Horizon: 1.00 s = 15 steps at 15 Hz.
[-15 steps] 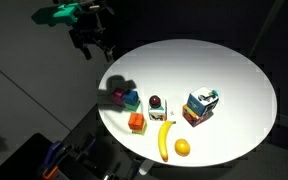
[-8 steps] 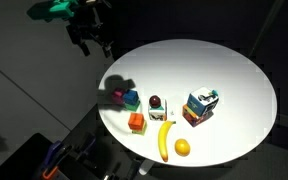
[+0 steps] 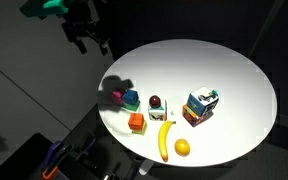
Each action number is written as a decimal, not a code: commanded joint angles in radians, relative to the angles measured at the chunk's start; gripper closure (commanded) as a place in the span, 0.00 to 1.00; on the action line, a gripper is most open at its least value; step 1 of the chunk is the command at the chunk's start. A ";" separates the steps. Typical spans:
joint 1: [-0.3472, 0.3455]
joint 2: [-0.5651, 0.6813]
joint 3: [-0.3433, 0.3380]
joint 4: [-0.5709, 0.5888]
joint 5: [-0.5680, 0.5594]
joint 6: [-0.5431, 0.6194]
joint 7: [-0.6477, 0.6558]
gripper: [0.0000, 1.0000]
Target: Put the orange block on the table
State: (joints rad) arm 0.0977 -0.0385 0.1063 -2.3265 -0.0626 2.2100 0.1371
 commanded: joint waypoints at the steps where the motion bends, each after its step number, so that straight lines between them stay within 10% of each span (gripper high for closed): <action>1: 0.006 -0.057 0.005 -0.034 0.022 -0.026 0.011 0.00; 15: 0.010 -0.165 0.010 -0.105 0.054 -0.045 0.004 0.00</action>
State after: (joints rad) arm 0.1060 -0.1641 0.1126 -2.4117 -0.0274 2.1887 0.1371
